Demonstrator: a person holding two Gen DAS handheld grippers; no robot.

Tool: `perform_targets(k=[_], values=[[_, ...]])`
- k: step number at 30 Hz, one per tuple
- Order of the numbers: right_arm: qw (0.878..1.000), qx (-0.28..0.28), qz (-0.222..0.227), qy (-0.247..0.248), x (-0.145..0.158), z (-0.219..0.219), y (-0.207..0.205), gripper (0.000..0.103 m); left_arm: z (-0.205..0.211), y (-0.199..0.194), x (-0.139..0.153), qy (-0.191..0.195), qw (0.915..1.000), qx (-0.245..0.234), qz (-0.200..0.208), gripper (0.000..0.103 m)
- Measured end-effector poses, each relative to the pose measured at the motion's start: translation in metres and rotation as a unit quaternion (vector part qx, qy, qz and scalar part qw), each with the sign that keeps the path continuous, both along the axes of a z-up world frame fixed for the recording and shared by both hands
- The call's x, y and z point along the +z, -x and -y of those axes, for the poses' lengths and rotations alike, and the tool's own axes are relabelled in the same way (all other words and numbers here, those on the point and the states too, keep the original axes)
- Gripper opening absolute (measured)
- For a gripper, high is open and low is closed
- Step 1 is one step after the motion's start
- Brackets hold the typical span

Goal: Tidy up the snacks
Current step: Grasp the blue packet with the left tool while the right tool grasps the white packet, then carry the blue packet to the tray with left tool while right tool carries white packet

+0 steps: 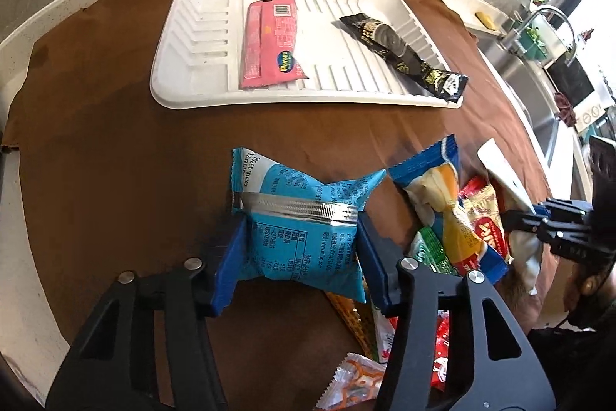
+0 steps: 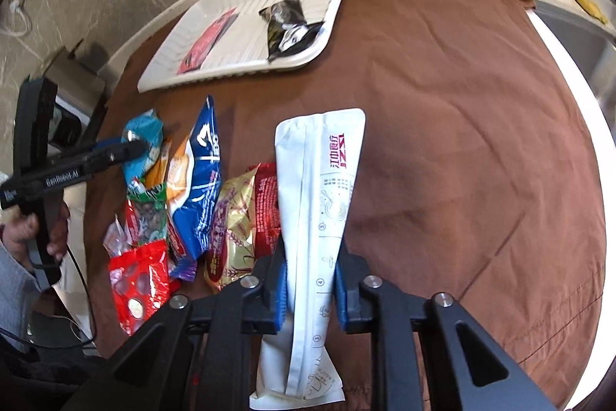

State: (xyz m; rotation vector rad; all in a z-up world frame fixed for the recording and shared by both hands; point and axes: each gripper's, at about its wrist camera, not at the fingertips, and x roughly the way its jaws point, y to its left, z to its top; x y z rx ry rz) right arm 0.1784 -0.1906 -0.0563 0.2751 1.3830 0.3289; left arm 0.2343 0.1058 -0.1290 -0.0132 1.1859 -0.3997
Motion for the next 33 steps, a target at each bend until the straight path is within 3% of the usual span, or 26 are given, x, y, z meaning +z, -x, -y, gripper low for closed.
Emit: perform_targets(k=[33], values=[[0.987, -0.089, 0.008, -0.136, 0.033, 0.035, -0.018, 0.021, -0.003, 0.016, 0.048, 0.046, 0.9986, -0.013, 0.024, 0.051]])
